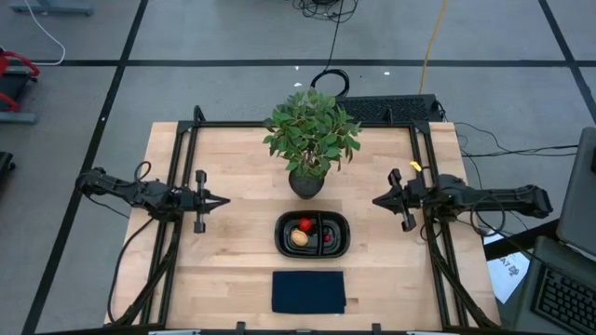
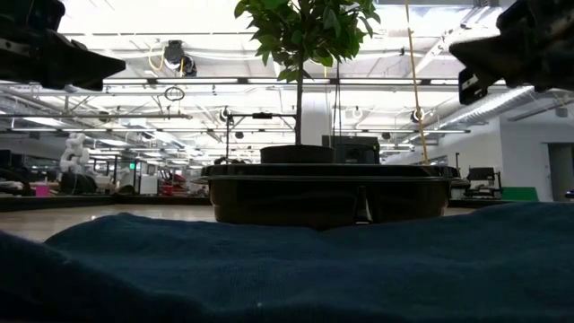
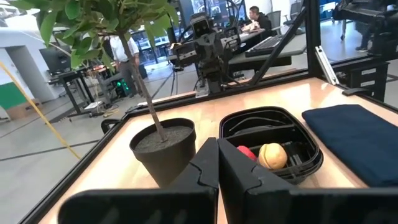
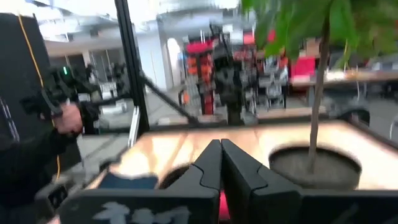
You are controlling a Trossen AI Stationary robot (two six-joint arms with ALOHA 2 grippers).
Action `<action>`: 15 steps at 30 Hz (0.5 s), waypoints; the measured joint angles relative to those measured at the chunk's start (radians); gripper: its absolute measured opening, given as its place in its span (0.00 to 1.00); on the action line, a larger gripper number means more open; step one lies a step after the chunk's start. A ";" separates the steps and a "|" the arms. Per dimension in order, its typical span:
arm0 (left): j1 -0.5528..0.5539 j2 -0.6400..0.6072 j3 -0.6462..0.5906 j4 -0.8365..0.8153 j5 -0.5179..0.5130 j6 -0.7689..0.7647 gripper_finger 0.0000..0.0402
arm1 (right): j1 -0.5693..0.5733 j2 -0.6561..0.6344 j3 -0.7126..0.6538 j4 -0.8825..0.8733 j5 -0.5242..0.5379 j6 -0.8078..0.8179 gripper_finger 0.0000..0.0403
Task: Pick and placing Produce into tupperware
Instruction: Return to Home Position
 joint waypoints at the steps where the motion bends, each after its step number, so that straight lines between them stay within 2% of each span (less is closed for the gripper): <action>1: 0.000 0.000 0.000 -0.002 0.000 0.000 0.00 | 0.000 -0.011 0.005 -0.030 0.000 0.000 0.00; 15: 0.000 0.000 0.000 -0.006 -0.015 -0.009 0.00 | 0.000 -0.102 0.017 -0.140 -0.021 0.000 0.00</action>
